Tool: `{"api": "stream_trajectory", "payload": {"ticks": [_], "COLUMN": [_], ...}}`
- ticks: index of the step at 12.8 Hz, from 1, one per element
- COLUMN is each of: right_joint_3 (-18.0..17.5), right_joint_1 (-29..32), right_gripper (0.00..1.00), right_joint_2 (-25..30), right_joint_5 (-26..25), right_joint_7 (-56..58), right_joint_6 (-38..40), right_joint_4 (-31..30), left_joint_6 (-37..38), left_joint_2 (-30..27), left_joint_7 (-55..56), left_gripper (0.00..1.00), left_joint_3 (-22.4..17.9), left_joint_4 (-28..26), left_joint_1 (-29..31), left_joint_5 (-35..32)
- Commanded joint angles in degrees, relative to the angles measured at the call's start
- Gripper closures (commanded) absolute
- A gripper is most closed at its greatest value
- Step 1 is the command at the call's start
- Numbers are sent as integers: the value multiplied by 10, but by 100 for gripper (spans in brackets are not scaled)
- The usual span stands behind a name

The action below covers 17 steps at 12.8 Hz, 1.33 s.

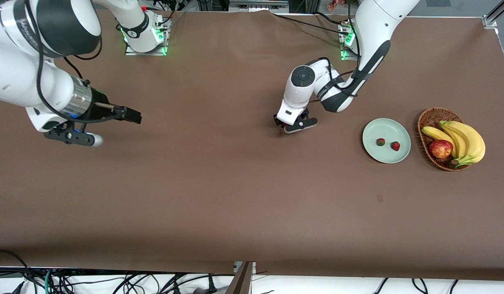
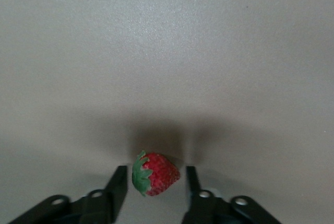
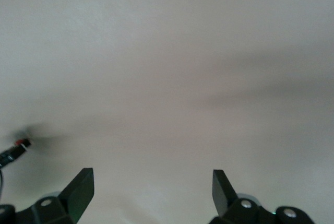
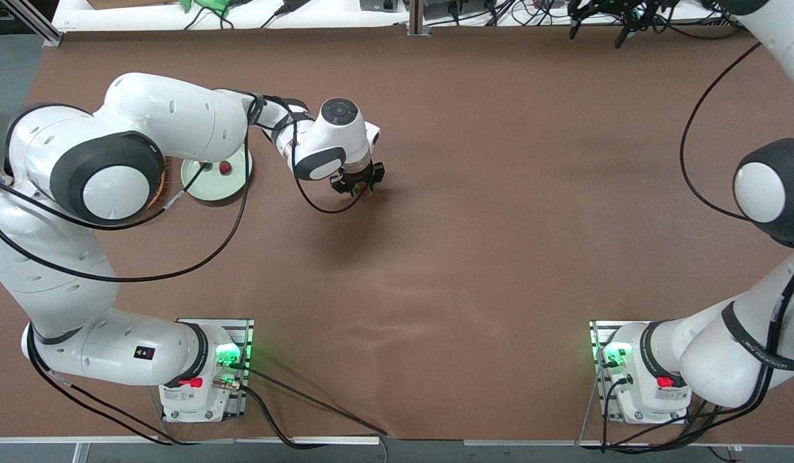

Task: Collect all strawberries into plate
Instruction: 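Lower the strawberry onto the plate and open the left gripper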

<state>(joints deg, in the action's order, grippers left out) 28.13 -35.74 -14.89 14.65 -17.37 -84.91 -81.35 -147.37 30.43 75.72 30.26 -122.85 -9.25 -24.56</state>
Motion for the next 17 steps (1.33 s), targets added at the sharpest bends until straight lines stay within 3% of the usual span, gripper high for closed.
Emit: {"api": "stream_trajectory", "payload": {"ticks": [1, 6, 8, 9, 13, 17], "right_joint_3": [8, -111, -163, -173, -171, -171], "right_joint_1": [6, 158, 202, 214, 215, 214], "right_gripper": [1, 0, 1, 0, 0, 1], "right_joint_2": [77, 173, 198, 201, 194, 184], "right_joint_5": [-17, -78, -101, -105, -108, -114], "right_joint_7": [52, 114, 115, 124, 152, 152], "right_joint_6": [-4, -4, -3, -3, -9, -17], "right_joint_4": [-82, -152, -168, -170, -159, -151], "left_joint_6": [3, 56, 104, 129, 234, 275], "left_joint_2": [6, -25, -51, -60, -152, -175], "left_joint_7": [18, 4, -56, -102, -380, -599], "left_gripper": [72, 80, 83, 84, 85, 85], "left_joint_3": [-4, -3, -5, -12, -134, -252], "left_joint_4": [13, 39, 68, 85, 94, 67], "left_joint_1": [-5, 27, 39, 43, 40, 40], "left_joint_5": [-17, -18, 23, 55, 237, 254]}}
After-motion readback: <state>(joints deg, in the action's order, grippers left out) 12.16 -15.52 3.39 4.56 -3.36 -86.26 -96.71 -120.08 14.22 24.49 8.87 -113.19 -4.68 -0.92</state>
